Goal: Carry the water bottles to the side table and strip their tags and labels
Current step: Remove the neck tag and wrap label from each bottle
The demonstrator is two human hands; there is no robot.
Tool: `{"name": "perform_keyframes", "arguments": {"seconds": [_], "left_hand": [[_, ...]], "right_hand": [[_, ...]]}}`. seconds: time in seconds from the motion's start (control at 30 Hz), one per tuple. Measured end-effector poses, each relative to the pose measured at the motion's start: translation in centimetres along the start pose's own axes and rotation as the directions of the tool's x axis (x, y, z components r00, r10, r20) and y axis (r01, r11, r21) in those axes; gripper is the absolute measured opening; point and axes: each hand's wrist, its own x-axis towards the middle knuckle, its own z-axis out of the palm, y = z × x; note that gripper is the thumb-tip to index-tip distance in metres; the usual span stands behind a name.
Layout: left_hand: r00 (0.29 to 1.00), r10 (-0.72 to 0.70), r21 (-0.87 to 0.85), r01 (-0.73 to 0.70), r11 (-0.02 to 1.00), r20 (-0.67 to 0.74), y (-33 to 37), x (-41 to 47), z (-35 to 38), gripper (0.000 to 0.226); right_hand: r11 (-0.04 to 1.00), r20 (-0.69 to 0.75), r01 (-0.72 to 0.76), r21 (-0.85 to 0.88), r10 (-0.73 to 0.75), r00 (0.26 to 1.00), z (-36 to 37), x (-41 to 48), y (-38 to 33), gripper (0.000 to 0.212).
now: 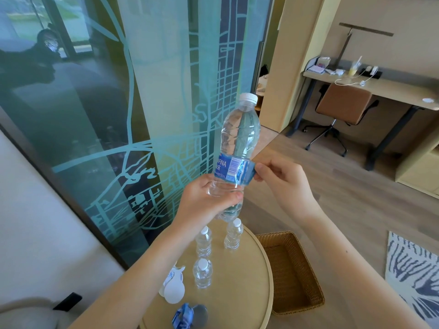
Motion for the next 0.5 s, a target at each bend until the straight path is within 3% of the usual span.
{"name": "perform_keyframes", "arguments": {"seconds": [0.5], "left_hand": [[0.992,0.003,-0.007,-0.002,1.000,0.130,-0.2,-0.1,-0.4,0.040]], "right_hand": [[0.992,-0.045,-0.002,-0.128,-0.004,0.999,-1.8,0.6,2.5,0.030]]}}
